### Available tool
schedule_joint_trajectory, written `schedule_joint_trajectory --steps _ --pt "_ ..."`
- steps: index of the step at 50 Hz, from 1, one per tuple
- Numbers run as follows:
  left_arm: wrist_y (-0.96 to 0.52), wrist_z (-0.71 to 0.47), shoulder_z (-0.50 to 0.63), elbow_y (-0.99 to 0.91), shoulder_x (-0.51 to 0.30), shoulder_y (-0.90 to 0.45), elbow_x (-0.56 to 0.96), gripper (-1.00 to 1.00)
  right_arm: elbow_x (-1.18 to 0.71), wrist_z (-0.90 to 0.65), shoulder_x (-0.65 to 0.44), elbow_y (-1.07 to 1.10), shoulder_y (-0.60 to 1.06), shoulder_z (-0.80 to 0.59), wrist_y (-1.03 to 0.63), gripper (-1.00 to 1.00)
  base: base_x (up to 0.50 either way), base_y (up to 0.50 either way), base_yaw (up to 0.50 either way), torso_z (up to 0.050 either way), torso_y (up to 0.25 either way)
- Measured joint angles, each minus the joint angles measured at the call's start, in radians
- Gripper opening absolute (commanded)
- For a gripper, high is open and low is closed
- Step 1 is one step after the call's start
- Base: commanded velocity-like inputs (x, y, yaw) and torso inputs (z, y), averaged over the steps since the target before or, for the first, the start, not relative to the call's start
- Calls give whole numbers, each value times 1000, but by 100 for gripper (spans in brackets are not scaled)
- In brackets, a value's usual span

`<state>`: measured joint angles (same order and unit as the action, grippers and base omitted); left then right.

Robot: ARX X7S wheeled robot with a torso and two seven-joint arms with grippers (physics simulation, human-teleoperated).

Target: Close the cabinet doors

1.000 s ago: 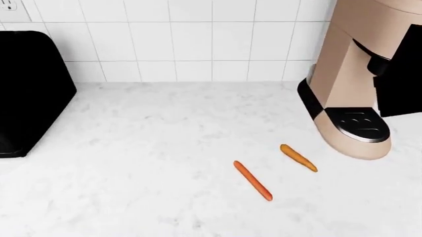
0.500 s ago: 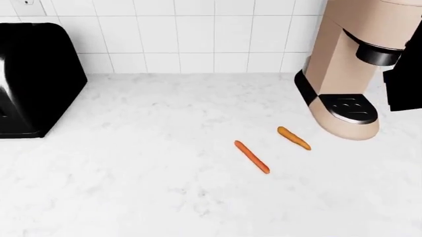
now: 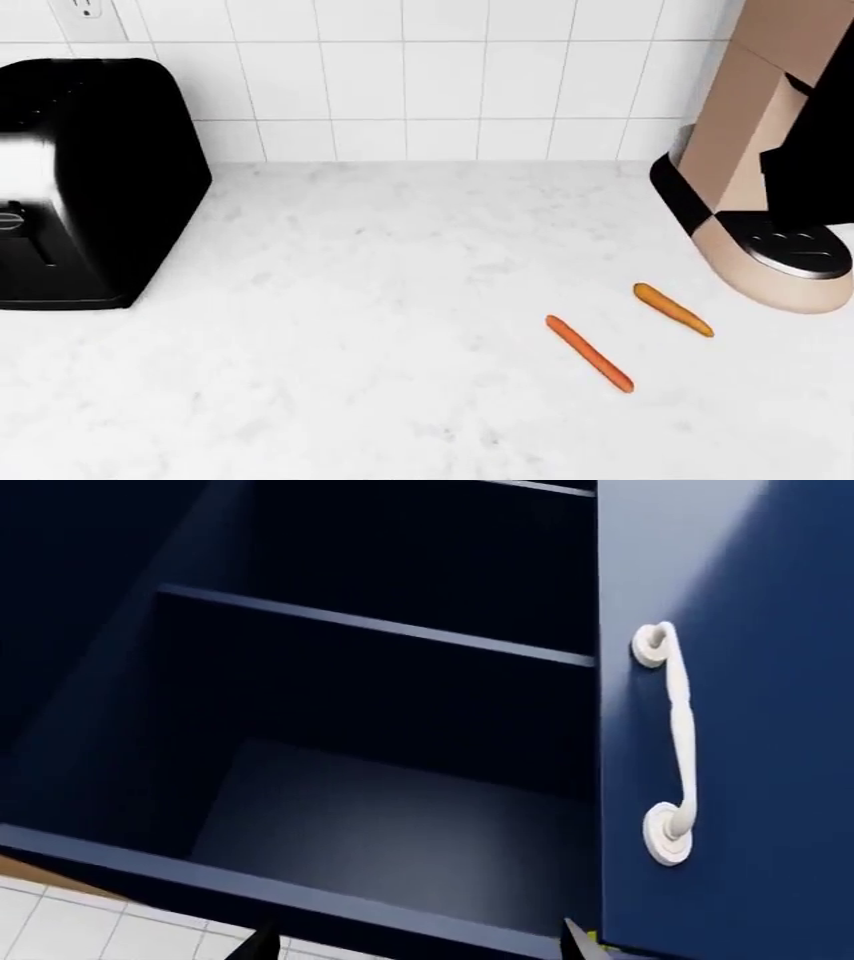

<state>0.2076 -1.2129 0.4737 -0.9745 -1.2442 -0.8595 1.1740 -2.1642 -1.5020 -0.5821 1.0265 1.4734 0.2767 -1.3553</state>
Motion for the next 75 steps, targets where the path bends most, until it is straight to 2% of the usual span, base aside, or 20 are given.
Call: schedule_joint_trajectory --steps 10,28,34,45,53,57,62,67,75 --pt "2 0 -4 -1 -2 2 1 100 1 3 -5 -4 5 -8 5 100 294 169 0 0 0" --pt "11 8 -7 -9 -9 14 2 100 -16 9 -19 1 17 -2 31 100 0 0 0 0 0" --pt "80 35 -13 -14 -65 72 11 100 -38 6 -26 4 9 21 41 100 0 0 0 0 0" --pt "317 122 12 21 -227 223 26 100 -46 16 -11 2 -24 68 19 100 0 0 0 0 0" --pt "371 159 -2 43 -282 251 69 100 -43 27 -2 -3 -40 88 2 100 0 0 0 0 0" --pt "240 229 -153 51 -194 344 175 100 -38 33 2 -5 -49 96 -8 100 0 0 0 0 0" --pt "27 289 -496 78 -120 470 275 100 -34 44 8 -5 -65 109 -29 100 0 0 0 0 0" --pt "-95 322 -744 121 -108 518 339 100 -41 52 12 -4 -86 137 -49 100 0 0 0 0 0" --pt "-210 345 -984 184 -128 536 420 100 -59 63 25 -2 -117 193 -81 100 0 0 0 0 0"
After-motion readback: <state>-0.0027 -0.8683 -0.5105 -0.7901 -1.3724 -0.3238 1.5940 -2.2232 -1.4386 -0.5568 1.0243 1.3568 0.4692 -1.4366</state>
